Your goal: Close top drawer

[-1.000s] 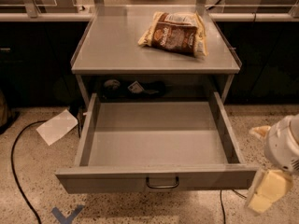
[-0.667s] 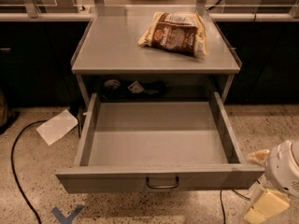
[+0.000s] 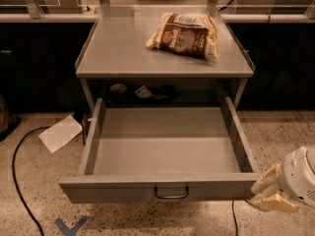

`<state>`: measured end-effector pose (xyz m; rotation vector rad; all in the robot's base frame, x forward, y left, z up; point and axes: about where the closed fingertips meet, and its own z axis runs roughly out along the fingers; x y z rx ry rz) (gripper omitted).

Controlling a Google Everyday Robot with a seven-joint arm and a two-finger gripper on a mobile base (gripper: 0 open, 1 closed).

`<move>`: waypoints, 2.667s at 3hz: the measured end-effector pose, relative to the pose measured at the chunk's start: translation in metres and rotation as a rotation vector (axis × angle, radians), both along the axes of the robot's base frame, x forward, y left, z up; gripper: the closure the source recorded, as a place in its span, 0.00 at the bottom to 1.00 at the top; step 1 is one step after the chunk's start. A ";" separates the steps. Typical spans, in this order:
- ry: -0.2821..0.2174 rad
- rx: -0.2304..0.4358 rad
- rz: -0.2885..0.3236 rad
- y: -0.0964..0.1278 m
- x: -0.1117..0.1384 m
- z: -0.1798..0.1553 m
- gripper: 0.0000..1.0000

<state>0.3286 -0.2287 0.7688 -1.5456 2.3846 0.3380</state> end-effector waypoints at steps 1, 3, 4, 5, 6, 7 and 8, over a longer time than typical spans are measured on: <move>0.022 0.027 -0.001 0.004 -0.011 -0.022 0.89; 0.043 0.140 0.057 0.037 -0.018 -0.101 1.00; 0.007 0.162 0.105 0.050 0.008 -0.123 1.00; -0.065 0.147 0.153 0.059 0.052 -0.137 1.00; -0.065 0.147 0.153 0.059 0.052 -0.137 1.00; -0.095 0.157 0.157 0.066 0.062 -0.133 1.00; -0.140 0.180 0.183 0.082 0.085 -0.129 1.00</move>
Offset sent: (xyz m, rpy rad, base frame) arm -0.0380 0.0376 -0.1190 0.1601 0.0833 0.0458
